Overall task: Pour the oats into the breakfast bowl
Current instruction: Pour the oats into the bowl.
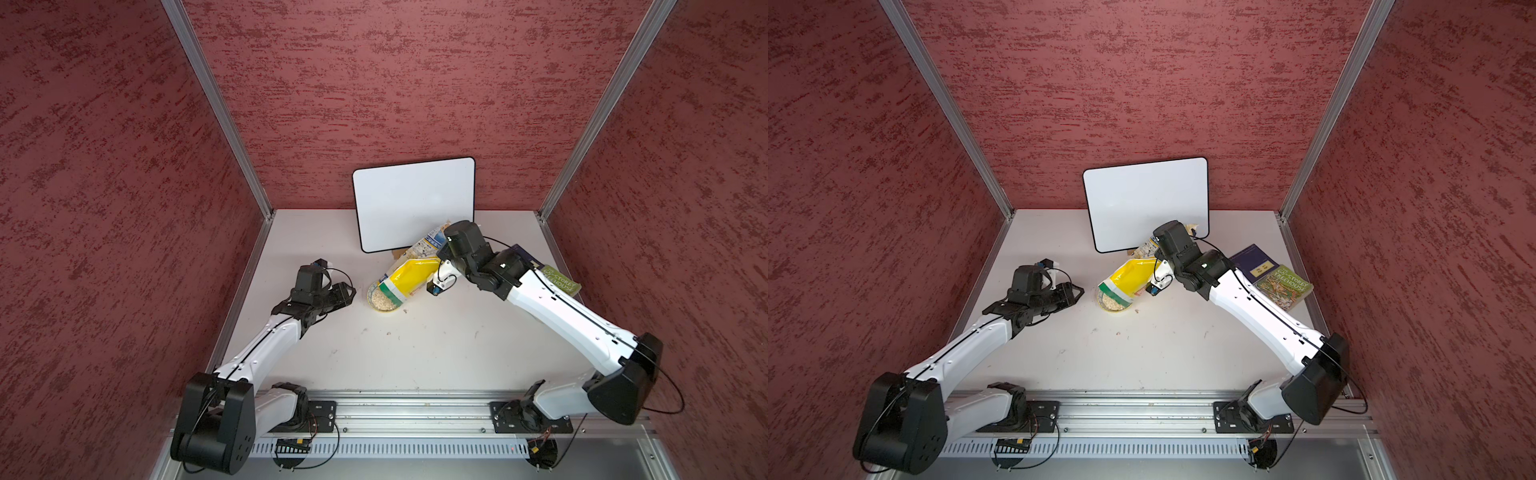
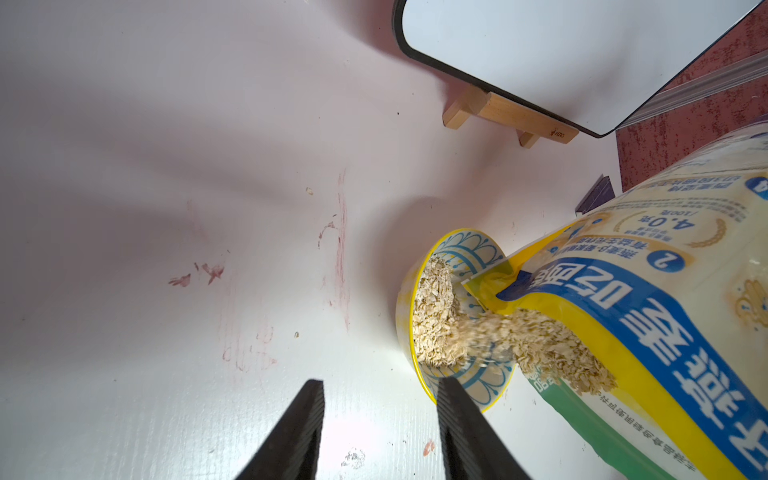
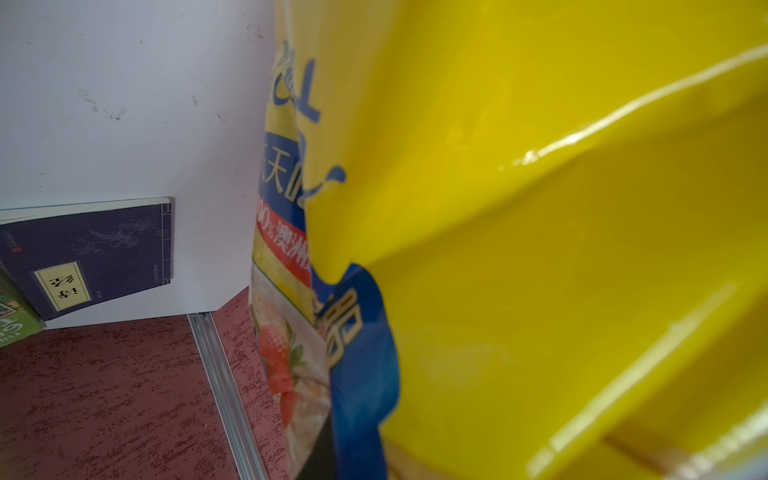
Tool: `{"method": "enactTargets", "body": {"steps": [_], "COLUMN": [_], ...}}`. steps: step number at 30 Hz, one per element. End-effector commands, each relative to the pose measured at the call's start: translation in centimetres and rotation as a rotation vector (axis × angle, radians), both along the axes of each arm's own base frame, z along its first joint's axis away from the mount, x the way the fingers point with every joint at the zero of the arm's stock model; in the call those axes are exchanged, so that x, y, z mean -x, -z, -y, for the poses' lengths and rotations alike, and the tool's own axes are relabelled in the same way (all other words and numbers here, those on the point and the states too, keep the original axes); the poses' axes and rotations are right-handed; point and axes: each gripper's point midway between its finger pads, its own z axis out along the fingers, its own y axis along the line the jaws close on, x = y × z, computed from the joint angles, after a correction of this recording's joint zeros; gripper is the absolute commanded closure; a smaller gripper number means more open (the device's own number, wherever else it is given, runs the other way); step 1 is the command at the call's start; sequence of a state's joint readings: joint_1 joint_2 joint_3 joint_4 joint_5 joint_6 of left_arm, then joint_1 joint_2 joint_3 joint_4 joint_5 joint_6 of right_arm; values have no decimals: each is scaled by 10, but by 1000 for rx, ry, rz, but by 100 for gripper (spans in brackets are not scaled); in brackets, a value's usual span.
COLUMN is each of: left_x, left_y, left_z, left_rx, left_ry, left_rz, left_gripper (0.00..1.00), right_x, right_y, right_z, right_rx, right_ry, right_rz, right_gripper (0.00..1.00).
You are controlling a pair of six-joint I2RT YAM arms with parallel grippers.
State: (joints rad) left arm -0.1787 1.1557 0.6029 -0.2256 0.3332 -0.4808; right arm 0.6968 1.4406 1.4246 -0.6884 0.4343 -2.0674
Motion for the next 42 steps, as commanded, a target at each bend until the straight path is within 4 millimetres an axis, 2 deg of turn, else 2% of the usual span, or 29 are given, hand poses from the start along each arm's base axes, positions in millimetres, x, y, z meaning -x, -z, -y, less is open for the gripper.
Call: {"method": "enactTargets", "body": {"steps": [1, 23, 31, 42], "left_x": [1, 0, -1, -1], "left_y": [-5, -10, -11, -3], "left_z": [-3, -5, -6, -5], "left_rx": [-10, -27, -35, -33], "left_ry": [0, -4, -2, 2], "left_rz": [26, 21, 24, 10], "left_gripper": [51, 51, 51, 51], "right_x": [-16, -17, -16, -19], "right_y": [-86, -81, -79, -75], "right_z": [-4, 11, 16, 12], "right_rx": [-224, -304, -260, -176], "right_ry": [76, 128, 108, 64], "right_rz": [221, 174, 198, 255], "right_gripper": [100, 100, 100, 100]}}
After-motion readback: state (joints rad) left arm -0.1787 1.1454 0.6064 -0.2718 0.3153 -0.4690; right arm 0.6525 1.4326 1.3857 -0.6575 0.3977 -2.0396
